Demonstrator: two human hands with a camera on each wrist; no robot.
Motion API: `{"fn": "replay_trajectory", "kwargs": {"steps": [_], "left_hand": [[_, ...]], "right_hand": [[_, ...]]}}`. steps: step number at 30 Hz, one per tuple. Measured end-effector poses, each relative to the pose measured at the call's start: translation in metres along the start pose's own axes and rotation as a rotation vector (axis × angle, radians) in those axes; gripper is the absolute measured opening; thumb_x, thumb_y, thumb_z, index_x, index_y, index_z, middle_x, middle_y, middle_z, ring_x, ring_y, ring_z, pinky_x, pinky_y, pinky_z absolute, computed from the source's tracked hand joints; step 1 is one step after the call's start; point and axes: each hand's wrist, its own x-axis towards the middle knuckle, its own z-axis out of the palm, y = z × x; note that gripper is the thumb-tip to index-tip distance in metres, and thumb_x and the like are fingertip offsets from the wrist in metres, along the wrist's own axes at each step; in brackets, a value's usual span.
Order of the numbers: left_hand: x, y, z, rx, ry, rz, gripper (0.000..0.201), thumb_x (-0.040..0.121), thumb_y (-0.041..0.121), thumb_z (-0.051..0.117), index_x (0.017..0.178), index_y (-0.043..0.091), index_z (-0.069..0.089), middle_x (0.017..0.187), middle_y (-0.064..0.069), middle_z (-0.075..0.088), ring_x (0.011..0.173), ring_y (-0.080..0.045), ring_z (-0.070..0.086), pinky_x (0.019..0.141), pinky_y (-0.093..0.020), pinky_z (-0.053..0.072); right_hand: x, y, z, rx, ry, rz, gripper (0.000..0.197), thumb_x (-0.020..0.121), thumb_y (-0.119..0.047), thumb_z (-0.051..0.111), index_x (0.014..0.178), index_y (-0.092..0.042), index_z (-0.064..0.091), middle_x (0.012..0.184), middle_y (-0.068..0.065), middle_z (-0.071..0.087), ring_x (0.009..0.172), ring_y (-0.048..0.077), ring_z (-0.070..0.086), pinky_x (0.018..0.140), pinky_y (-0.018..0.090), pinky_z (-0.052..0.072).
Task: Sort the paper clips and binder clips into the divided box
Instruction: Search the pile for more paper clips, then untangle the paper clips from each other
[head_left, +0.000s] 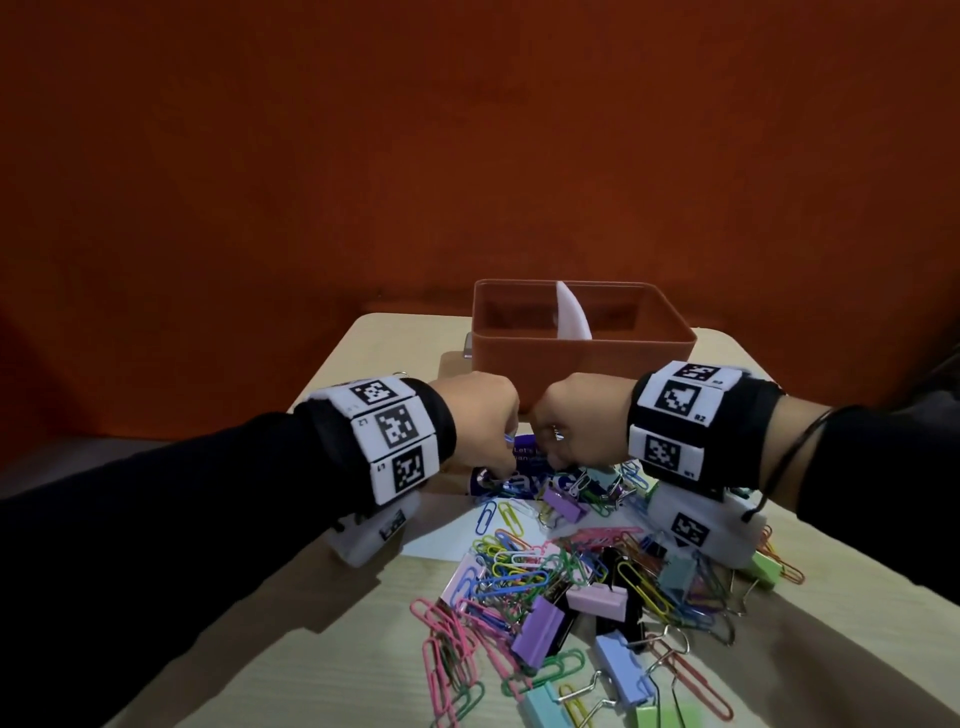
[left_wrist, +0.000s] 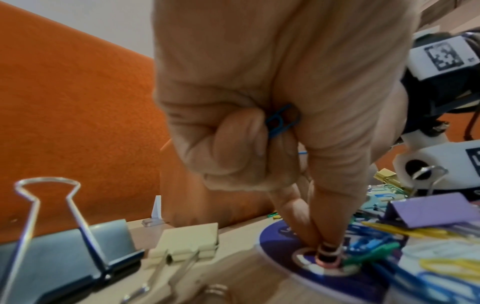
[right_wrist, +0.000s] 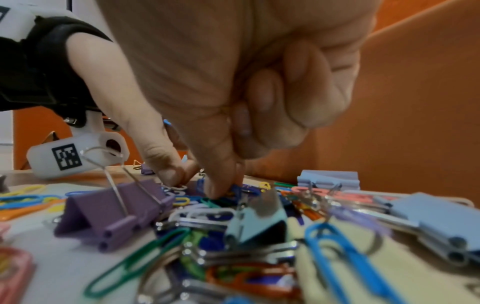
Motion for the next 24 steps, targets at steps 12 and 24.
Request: {"fn": "replay_trajectory", "kwargs": {"steps": [12, 24], "left_hand": [[-0.004, -0.001, -0.003, 0.108, 0.026, 0.075, 0.012, 0.072, 0.033, 0.077, 0.075, 0.023, 0.071, 0.071, 0.008, 0.06, 0.074, -0.015, 0.058, 0.053, -0.025, 0.043], [-0.002, -0.007, -0.005, -0.029, -0.146, 0.069, 0.022, 0.083, 0.026, 0.064, 0.065, 0.016, 0.057, 0.06, 0.002, 0.05, 0.056, -0.015, 0.045, 0.055, -0.027, 0.038]], "right_hand": [[-0.016, 0.008, 0.001, 0.142, 0.073, 0.119, 0.012, 0.098, -0.024, 0.035, 0.093, -0.016, 0.041, 0.076, 0.002, 0.049, 0.08, 0.026, 0.048, 0.068, 0.03, 0.034], [-0.022, 0.011, -0.002, 0.353, 0.157, 0.093, 0.022, 0.098, -0.026, 0.044, 0.076, -0.027, 0.043, 0.072, -0.008, 0.048, 0.072, 0.015, 0.047, 0.064, 0.027, 0.035]]}}
